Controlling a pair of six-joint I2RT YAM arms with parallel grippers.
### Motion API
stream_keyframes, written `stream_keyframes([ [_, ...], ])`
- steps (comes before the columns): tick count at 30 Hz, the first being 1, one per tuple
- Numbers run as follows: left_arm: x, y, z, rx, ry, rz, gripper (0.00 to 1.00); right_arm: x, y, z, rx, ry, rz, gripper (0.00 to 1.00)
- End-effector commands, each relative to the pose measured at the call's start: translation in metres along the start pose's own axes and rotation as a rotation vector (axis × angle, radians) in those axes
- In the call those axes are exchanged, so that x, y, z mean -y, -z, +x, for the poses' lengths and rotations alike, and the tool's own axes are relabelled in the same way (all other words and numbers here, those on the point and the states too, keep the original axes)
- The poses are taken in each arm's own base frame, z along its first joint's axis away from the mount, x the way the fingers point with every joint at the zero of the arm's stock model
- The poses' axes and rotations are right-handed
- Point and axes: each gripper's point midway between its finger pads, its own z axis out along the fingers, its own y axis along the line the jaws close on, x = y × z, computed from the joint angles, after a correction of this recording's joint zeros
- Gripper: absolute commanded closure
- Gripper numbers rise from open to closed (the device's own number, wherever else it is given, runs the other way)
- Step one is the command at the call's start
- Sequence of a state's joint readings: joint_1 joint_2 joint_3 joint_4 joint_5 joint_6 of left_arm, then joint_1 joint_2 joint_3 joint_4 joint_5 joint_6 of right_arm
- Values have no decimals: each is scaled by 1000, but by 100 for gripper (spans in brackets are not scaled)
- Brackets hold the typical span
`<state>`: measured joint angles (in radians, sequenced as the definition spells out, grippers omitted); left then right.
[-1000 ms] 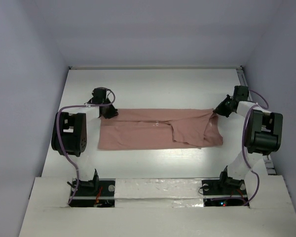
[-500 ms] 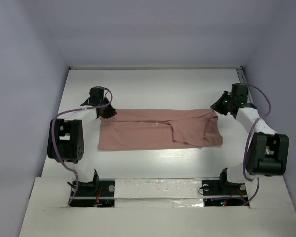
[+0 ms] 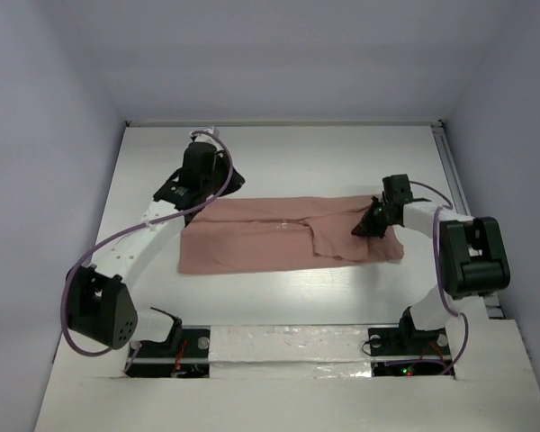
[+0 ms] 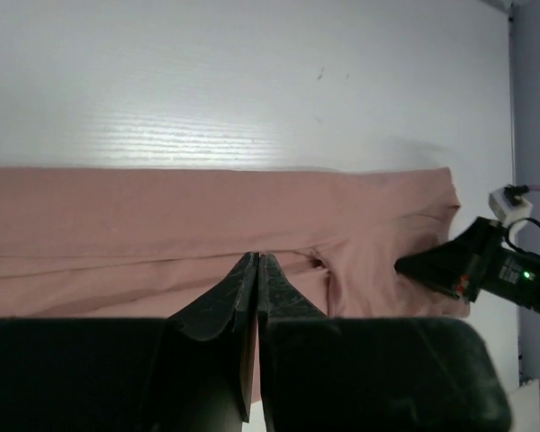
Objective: Fold and stack the t-shirts
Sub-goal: Fold the tshirt
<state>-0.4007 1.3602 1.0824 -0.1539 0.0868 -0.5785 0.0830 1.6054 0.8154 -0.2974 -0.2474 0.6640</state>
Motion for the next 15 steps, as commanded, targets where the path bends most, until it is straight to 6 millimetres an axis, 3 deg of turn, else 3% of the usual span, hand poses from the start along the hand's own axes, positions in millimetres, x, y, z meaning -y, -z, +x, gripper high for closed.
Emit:
stream_keyframes([
  [1,16,26,-35,104,-6,21,100,-26,-32,-36,43,30,-12,96],
  [5,18,43,-33,106,-4,21,100,-65,-70,-88,53,36,-55,96],
  [6,16,46,-32,105,1,15,100,-100,-92,-119,68,59,-86,96],
  [9,6,57,-23,92,7,-21,100,-181,-116,-167,81,129,-201,94],
  [10,4,63,-21,88,5,-26,100,-236,-112,-195,127,173,-283,92],
  [11,2,65,-18,81,1,-32,100,-262,-95,-208,157,185,-355,88],
  [12,-3,67,-22,100,-3,-65,100,-285,-76,-208,167,164,-422,74],
  [13,-5,69,-22,98,-11,-77,100,-307,-38,-215,205,182,-493,66],
  [15,1,71,-30,110,-15,-66,100,-325,-3,-207,240,286,-529,45],
])
